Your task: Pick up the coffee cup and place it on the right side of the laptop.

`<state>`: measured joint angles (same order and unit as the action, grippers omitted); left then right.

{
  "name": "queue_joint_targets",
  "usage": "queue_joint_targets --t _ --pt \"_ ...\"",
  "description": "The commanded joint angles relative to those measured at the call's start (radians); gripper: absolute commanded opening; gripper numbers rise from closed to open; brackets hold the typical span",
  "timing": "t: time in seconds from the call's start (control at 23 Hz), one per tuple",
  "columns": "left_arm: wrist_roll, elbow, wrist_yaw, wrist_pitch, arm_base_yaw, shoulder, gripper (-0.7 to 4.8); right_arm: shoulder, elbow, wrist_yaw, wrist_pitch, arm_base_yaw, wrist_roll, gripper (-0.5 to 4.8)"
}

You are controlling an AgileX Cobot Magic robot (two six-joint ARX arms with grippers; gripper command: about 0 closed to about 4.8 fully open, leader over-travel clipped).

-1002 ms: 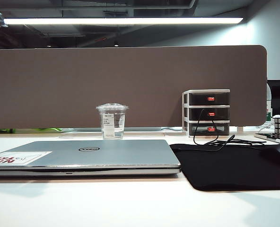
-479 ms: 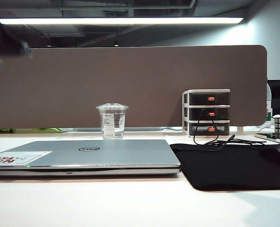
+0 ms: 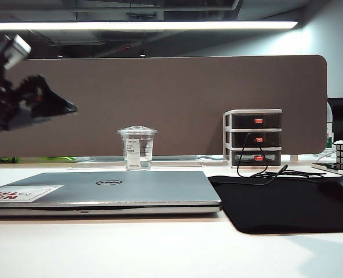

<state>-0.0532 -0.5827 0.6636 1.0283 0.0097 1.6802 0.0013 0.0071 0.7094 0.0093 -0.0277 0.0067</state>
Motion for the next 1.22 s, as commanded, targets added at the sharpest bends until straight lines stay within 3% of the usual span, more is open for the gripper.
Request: queue_joint_targets --t 0.04,0.26,0.48,0.65,1.22 --pt "-0.006 -0.109 0.136 0.013 -0.001 0.105 4.79 -0.002 -0.006 0.004 0.009 0.0 0.0 -0.01" --pt "0.008 -0.306 0.194 0.004 -0.001 0.278 4.79 -0.002 -0.006 0.007 0.009 0.0 -0.003 -0.01" --pt "0.088 -0.535 0.253 -0.106 0.0 0.434 4.79 -0.002 -0.006 0.003 0.008 0.0 -0.008 -0.01" --pt "0.106 -0.698 0.291 -0.14 -0.002 0.562 4.79 -0.002 -0.006 0.003 -0.006 0.0 -0.021 -0.01" --pt "0.108 -0.963 0.39 -0.194 -0.046 0.765 4.79 -0.002 -0.006 0.003 -0.065 0.0 -0.09 -0.01"
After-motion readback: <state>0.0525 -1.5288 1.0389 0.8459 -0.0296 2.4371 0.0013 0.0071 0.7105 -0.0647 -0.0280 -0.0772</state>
